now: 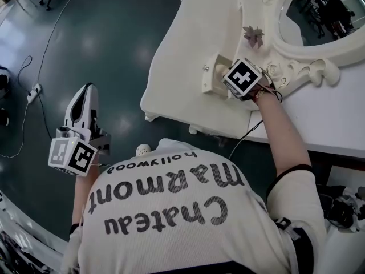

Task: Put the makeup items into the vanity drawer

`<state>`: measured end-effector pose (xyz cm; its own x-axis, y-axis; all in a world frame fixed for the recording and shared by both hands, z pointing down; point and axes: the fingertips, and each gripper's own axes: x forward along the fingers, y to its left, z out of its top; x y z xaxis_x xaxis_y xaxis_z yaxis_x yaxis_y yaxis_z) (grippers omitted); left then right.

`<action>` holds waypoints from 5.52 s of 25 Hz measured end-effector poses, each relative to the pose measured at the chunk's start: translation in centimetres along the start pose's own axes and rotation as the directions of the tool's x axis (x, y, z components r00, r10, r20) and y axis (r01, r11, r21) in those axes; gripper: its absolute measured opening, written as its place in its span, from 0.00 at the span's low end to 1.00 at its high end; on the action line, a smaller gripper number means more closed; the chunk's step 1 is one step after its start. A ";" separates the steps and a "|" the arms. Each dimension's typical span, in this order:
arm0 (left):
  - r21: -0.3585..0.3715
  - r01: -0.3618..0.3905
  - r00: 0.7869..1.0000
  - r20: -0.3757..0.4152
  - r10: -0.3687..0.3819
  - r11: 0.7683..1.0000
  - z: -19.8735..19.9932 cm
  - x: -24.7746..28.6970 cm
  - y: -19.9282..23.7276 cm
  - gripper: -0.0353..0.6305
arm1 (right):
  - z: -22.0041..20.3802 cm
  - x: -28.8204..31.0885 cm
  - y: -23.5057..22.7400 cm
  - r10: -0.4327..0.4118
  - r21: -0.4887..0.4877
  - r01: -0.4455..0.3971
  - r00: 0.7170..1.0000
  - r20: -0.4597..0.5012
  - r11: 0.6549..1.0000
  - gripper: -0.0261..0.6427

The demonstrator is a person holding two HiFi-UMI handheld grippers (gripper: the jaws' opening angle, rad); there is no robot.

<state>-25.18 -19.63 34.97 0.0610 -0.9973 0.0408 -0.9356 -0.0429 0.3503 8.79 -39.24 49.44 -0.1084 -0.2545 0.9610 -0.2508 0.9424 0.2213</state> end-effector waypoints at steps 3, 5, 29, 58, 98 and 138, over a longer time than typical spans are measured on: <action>-0.006 -0.029 1.000 0.009 0.029 1.000 -0.1 -1.0 0.8 0.06 | -0.4 0.8 0.5 0.039 -0.084 -0.049 0.992 -0.117 0.995 0.26; -0.015 -0.045 0.999 0.016 0.045 0.999 -0.1 -1.5 1.4 0.06 | -0.9 1.5 0.8 0.065 -0.125 -0.090 0.979 -0.192 0.988 0.26; -0.038 -0.182 0.981 0.059 0.184 0.983 1.4 -6.6 6.4 0.06 | -0.7 6.3 0.5 0.124 -0.069 -0.173 0.886 -0.447 0.983 0.28; -0.040 -0.178 0.981 0.067 0.180 0.983 1.5 -8.2 6.7 0.06 | -1.5 6.1 1.1 0.124 0.012 -0.129 0.914 -0.386 0.992 0.35; -0.077 0.445 0.866 -0.217 -0.451 0.892 -6.4 -4.0 -7.4 0.06 | 2.4 -16.0 17.7 -0.599 0.740 -0.455 0.437 0.670 0.495 0.10; -0.055 0.331 0.924 -0.184 -0.336 0.942 -8.7 -19.5 -12.1 0.06 | -7.4 -18.9 29.5 -0.595 0.776 -0.405 0.498 0.631 0.484 0.10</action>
<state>-12.06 0.87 38.11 0.4345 -0.8960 0.0918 -0.8417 -0.3677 0.3954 10.57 -5.00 39.06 -0.5114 -0.8245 0.2421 -0.8239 0.3904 -0.4108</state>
